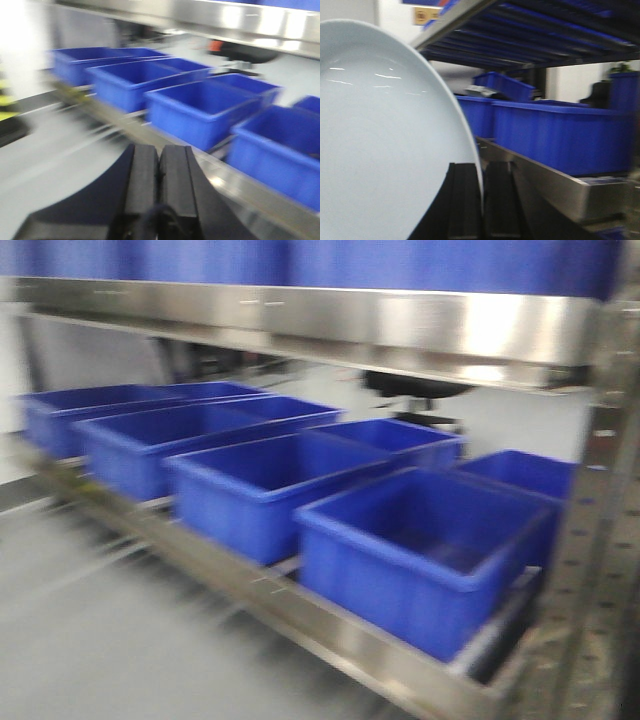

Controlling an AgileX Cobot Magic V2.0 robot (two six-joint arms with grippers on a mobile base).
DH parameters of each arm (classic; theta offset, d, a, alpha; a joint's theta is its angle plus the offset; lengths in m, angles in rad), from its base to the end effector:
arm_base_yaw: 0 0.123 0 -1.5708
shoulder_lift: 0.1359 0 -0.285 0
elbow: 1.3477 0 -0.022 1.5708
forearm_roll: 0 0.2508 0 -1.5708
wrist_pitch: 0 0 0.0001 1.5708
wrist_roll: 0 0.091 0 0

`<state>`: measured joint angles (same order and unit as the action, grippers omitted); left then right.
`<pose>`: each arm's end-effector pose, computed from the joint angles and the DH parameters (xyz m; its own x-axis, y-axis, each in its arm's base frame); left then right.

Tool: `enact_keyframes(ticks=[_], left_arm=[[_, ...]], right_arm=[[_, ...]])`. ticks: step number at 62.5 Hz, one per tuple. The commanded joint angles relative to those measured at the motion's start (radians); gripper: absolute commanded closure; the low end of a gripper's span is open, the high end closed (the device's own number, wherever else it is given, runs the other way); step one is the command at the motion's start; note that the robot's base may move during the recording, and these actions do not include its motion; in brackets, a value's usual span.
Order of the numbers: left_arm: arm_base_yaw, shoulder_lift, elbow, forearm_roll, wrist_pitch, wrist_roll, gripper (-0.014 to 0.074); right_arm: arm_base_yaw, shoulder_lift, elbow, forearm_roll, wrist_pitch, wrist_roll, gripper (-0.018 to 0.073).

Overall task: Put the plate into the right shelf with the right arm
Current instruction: 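Carry the plate with the right gripper toward the blue-bin shelf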

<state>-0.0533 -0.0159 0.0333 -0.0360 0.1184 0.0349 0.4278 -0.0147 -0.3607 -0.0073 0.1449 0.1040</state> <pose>0.0565 -0.0034 0.1920 -0.0485 0.0017 -0.9988 0.0575 0.9983 -0.0011 0.0166 0.0075 0.3174 0.2429 0.2169 -0.9455 -0.4395 0.8935 0.0921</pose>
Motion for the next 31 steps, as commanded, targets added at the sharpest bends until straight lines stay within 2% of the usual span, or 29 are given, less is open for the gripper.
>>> enact_keyframes(ticks=[1, 31], left_arm=[[0.001, -0.007, 0.008, -0.006, -0.086, -0.003, 0.0643], [0.001, -0.007, 0.008, -0.006, -0.086, -0.003, 0.0643]], right_arm=[[-0.002, 0.009, -0.025, -0.011, -0.097, 0.003, 0.0495], [-0.002, 0.009, -0.025, -0.011, -0.097, 0.003, 0.0495]])
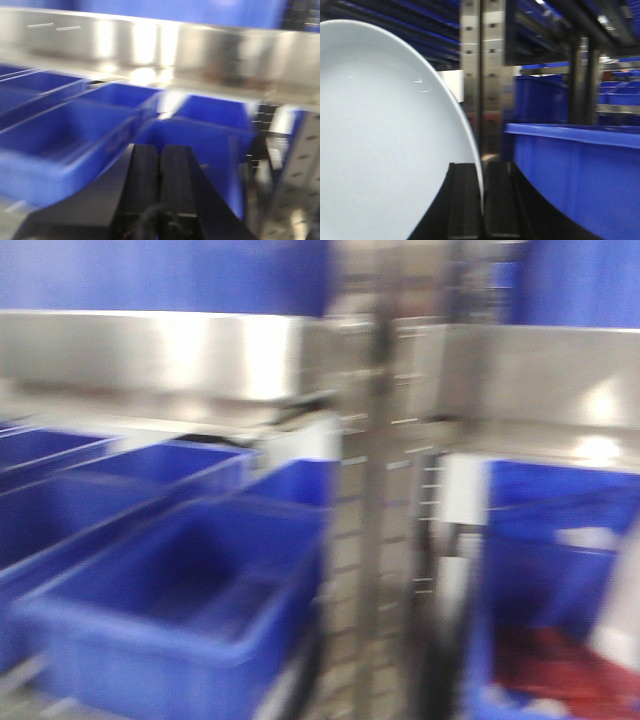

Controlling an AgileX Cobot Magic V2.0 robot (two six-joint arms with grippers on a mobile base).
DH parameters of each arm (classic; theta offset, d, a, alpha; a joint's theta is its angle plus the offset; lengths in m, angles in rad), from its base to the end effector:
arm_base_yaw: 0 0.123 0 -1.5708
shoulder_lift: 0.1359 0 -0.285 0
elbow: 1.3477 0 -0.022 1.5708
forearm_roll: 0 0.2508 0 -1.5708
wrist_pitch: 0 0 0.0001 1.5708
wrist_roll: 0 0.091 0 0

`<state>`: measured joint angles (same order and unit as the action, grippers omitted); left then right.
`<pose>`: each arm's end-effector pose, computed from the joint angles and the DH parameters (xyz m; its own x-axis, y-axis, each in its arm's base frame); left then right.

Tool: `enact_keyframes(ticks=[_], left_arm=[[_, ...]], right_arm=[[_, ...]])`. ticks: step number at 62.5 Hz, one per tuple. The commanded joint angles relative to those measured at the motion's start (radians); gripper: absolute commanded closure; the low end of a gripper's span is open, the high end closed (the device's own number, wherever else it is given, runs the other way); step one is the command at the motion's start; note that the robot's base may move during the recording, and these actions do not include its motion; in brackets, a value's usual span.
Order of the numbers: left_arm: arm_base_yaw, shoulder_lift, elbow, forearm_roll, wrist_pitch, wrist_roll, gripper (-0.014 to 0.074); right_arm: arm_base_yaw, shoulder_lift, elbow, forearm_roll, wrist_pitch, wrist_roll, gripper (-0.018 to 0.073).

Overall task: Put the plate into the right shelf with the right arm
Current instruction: 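Carry the plate with the right gripper toward the blue-bin shelf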

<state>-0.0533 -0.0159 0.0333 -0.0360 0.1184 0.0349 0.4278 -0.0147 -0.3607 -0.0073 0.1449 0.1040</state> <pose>0.0565 -0.0034 0.1920 -0.0485 0.0017 -0.9988 0.0575 0.9983 -0.0011 0.0166 0.0075 0.3174 0.2429 0.2169 -0.9455 -0.4395 0.8935 0.0921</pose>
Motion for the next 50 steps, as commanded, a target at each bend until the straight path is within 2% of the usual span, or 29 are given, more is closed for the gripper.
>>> enact_keyframes(ticks=[1, 50], left_arm=[[0.001, -0.007, 0.008, -0.006, -0.086, -0.003, 0.0643], [0.001, -0.007, 0.008, -0.006, -0.086, -0.003, 0.0643]], right_arm=[[-0.002, 0.009, -0.025, -0.011, -0.097, 0.003, 0.0495], [-0.002, 0.009, -0.025, -0.011, -0.097, 0.003, 0.0495]])
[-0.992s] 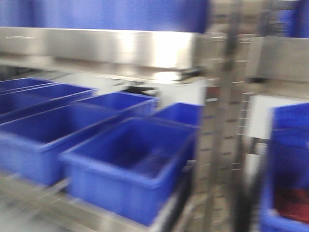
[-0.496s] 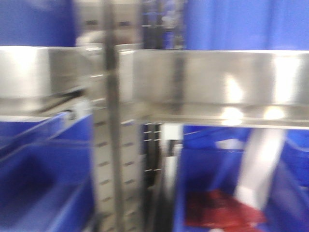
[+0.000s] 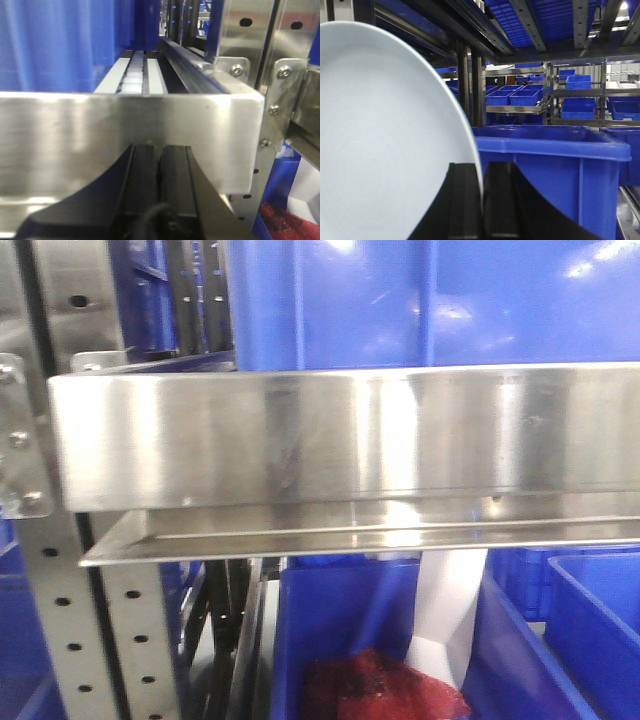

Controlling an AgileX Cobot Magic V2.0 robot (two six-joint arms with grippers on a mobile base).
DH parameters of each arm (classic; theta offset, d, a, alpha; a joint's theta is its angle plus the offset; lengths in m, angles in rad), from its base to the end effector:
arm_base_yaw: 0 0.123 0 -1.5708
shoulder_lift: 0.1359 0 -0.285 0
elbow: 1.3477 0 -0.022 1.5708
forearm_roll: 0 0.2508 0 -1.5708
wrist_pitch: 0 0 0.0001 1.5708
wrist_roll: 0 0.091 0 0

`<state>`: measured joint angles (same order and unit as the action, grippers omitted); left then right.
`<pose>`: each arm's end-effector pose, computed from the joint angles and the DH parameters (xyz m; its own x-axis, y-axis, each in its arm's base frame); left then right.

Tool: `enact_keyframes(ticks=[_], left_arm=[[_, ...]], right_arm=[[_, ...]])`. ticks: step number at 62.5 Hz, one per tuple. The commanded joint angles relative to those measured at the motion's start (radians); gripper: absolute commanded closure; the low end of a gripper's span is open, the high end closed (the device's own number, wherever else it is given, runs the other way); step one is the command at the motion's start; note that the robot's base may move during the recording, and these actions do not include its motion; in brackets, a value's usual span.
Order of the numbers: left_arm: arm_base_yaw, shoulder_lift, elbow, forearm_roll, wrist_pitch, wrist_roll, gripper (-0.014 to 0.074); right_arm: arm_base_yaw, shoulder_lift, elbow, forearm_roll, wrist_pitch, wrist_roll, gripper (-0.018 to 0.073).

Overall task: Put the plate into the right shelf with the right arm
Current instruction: 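Carry the plate with the right gripper toward the blue-bin shelf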

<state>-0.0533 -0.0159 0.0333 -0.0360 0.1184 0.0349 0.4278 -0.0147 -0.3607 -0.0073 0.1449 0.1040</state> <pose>0.0565 -0.0034 0.1920 -0.0485 0.0017 -0.9988 0.0575 0.9983 -0.0011 0.0166 0.0075 0.3174 0.2429 0.2169 -0.9455 -0.4395 0.8935 0.0921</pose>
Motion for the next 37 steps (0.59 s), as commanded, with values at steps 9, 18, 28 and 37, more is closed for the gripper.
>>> enact_keyframes(ticks=[9, 18, 28, 37], left_arm=[[0.001, -0.007, 0.008, -0.006, -0.086, -0.003, 0.0643], [0.001, -0.007, 0.008, -0.006, -0.086, -0.003, 0.0643], [0.001, -0.007, 0.008, -0.006, -0.086, -0.003, 0.0643], [0.001, -0.007, 0.008, -0.006, -0.086, -0.003, 0.0643]], right_arm=[[-0.002, 0.009, -0.025, -0.011, -0.097, 0.003, 0.0495], [-0.002, 0.009, -0.025, -0.011, -0.098, 0.003, 0.0495], [-0.002, 0.017, -0.028, -0.002, -0.222, 0.003, 0.0495], [-0.002, 0.085, -0.108, 0.069, -0.260, 0.005, 0.0495]])
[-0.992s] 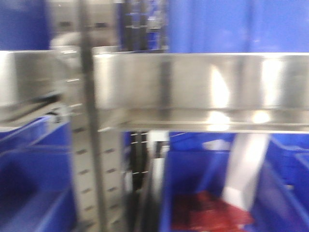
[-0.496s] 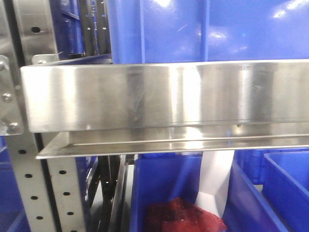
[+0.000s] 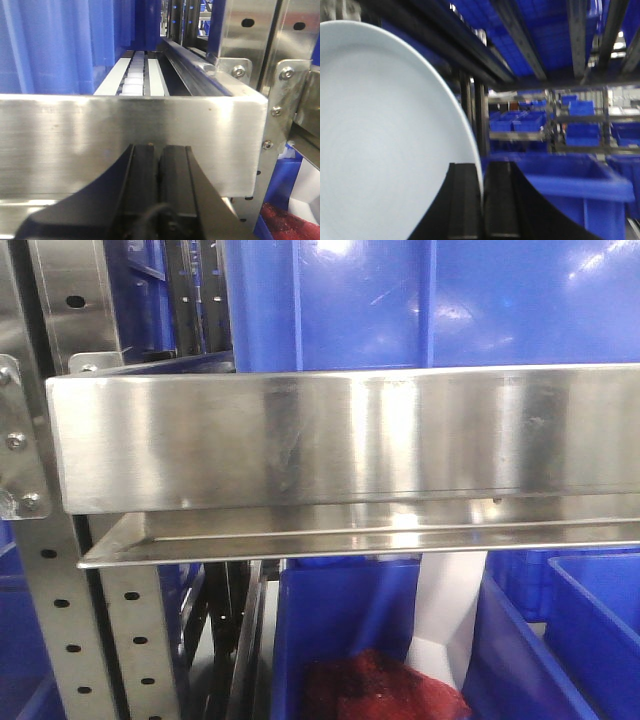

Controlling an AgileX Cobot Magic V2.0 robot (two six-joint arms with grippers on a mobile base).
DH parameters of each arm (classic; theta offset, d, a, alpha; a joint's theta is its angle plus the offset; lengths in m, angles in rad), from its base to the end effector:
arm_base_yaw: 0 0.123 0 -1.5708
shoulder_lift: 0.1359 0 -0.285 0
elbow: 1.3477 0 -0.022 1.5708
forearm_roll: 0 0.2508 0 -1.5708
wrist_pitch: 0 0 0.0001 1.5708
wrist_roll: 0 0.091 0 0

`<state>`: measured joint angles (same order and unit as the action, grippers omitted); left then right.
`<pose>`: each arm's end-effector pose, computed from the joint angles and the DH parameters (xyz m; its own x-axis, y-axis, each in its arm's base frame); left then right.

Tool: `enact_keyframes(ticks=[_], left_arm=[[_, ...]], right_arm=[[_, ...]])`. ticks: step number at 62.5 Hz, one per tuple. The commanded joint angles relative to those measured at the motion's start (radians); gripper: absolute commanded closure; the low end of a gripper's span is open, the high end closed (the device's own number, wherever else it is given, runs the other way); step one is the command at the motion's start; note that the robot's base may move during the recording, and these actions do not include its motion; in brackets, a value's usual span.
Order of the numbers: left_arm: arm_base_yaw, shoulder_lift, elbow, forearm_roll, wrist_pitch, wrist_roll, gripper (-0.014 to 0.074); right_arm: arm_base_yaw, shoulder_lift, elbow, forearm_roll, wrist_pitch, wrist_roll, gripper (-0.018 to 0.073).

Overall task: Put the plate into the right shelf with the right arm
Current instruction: 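Carry the plate with the right gripper toward the blue-bin shelf, then lower the plate into the blue bin and open the right gripper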

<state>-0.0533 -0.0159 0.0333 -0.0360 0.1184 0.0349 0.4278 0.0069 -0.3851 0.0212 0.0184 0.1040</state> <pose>0.0565 -0.0034 0.1920 -0.0485 0.0017 -0.9988 0.0575 0.9983 -0.0011 0.0130 0.0059 0.3350 0.3384 0.2915 -0.8947 -0.4610 0.8802 0.1124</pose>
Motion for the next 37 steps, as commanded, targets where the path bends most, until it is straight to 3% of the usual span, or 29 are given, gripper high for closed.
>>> enact_keyframes(ticks=[1, 37], left_arm=[[0.001, -0.007, 0.008, -0.006, -0.086, -0.003, 0.0643], [0.001, -0.007, 0.008, -0.006, -0.086, -0.003, 0.0643]], right_arm=[[-0.002, 0.077, -0.098, 0.043, -0.133, 0.005, 0.0495], [-0.024, 0.907, -0.787, 0.031, -0.012, 0.003, 0.0495]])
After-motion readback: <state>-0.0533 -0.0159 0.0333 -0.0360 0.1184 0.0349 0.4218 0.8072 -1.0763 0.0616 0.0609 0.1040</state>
